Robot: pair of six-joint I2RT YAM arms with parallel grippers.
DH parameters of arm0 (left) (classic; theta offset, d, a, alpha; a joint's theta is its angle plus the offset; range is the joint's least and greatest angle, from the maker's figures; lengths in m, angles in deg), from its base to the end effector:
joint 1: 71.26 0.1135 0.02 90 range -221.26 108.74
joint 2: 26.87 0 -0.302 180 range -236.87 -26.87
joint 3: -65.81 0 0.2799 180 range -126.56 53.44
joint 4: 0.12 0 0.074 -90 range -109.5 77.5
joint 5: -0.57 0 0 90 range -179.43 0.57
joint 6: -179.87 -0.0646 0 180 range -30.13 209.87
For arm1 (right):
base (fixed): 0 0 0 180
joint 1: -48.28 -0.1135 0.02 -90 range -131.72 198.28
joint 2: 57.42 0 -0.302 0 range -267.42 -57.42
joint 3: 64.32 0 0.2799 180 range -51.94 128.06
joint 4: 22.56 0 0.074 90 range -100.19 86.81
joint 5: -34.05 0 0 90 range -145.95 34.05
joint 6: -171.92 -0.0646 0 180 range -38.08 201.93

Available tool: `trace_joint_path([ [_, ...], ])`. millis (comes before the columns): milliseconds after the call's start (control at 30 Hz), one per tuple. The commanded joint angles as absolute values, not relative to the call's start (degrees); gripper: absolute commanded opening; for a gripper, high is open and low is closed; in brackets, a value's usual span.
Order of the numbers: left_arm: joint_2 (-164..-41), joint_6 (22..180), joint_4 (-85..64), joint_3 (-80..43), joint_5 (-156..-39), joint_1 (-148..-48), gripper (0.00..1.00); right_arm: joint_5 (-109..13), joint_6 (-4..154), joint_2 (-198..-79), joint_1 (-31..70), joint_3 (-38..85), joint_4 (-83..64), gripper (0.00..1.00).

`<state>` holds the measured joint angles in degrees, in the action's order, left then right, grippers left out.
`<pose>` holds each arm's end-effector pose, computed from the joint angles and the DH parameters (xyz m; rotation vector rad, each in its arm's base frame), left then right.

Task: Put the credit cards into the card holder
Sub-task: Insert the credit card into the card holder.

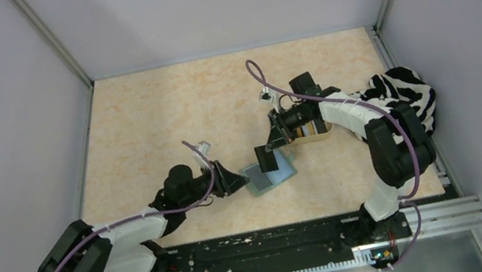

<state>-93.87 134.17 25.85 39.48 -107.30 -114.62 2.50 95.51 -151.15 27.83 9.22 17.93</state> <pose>0.1648 -0.1829 0.1747 0.2291 2.0278 -1.3121 0.3135 0.1757 0.2243 -1.0254 2.1647 1.3606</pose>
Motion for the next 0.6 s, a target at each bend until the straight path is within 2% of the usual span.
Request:
trace_joint_path([
  [0,-98.8,138.8,35.8,39.2,-111.2,-114.7,0.37,0.2,93.7,-152.5,28.1,9.5,15.3,0.00],
  [200,-102.9,140.1,35.5,38.5,-108.3,-116.1,0.29,0.7,89.9,-153.2,29.5,9.5,14.5,0.00],
  [333,-98.0,138.1,30.3,39.9,-102.2,-117.5,0.31,0.2,90.5,-152.6,30.0,8.5,16.6,0.00],
  [567,-90.4,137.5,29.5,44.8,-97.6,-117.7,0.37,-3.1,82.7,-146.3,30.2,-1.2,3.3,0.00],
])
